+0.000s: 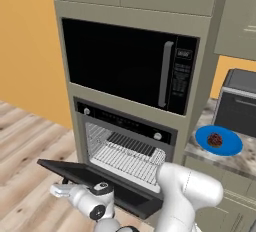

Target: Take the baked cake out of the oven and place it on the plate for cooling. Then close the oven door.

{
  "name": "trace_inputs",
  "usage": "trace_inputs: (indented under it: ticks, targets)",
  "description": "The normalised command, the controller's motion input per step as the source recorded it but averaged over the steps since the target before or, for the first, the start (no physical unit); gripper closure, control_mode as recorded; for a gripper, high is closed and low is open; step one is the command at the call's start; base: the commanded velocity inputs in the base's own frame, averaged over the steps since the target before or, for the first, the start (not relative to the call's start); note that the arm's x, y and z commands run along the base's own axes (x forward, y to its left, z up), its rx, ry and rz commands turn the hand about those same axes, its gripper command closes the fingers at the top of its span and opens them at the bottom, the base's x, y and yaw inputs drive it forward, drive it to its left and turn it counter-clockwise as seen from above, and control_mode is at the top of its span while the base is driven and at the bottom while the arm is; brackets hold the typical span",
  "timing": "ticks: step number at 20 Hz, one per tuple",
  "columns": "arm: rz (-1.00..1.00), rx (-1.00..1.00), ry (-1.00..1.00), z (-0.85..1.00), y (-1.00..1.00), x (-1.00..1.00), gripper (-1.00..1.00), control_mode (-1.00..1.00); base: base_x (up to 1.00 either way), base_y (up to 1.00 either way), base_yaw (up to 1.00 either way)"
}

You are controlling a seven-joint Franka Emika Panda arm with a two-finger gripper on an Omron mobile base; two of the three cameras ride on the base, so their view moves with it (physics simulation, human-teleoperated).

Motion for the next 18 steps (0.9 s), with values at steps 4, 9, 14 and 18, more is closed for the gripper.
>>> trace_inputs:
  ticks: [4,9,14,18]
  targets:
    - [-0.68,-0.06,-0.07,-0.46,-0.73,0.14,-1.00,-1.00,0.00,0.00,0.00]
    - [-0.71,-0.09,-0.09,-0.54,-0.61,0.13,-1.00,-1.00,0.00,0.00,0.00]
    - [-0.71,-0.15,-0.11,-0.52,-0.44,0.24,-1.00,-1.00,0.00,0.00,0.00]
    - [-0.71,-0.18,-0.12,-0.55,-0.36,0.26,-1.00,-1.00,0.00,0.00,0.00]
